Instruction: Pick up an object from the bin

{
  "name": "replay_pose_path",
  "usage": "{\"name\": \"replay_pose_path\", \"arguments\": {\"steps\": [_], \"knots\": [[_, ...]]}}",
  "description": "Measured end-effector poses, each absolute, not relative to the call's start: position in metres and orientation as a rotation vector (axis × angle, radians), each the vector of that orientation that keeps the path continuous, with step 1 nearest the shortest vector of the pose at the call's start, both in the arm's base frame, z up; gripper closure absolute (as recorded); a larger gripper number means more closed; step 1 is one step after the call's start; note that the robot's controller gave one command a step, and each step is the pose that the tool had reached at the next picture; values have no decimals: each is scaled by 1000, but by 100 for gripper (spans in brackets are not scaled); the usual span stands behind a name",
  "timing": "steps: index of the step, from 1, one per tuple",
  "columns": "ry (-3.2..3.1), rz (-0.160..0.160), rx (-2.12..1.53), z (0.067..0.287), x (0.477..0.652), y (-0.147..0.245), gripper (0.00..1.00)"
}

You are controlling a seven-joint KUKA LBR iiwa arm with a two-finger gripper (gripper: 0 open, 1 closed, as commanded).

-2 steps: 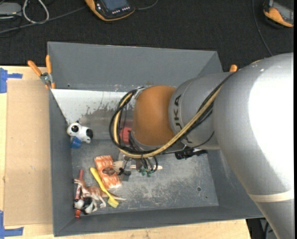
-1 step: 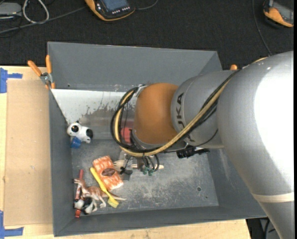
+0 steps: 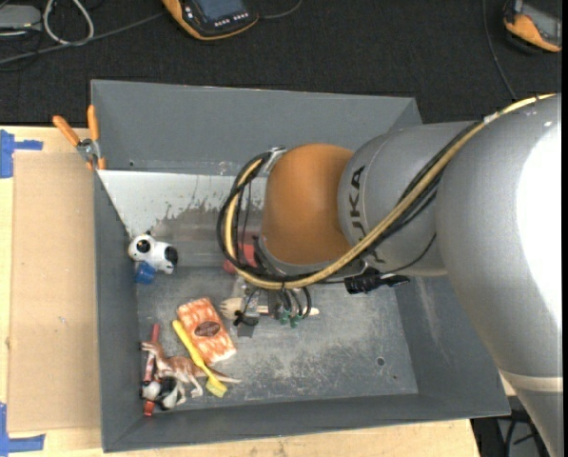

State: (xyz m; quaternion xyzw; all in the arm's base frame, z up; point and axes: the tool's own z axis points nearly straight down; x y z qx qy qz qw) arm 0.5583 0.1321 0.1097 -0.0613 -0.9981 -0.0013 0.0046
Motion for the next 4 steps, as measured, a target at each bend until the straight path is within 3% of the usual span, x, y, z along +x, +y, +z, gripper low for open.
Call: {"name": "replay_pose_path", "arguments": {"steps": [2,3,4], "knots": [[-3125,-4,-191,132,558,132,100],[-3120,-2,-189,179,557,131,100],[-3128,-6,-188,209,559,132,100]]}}
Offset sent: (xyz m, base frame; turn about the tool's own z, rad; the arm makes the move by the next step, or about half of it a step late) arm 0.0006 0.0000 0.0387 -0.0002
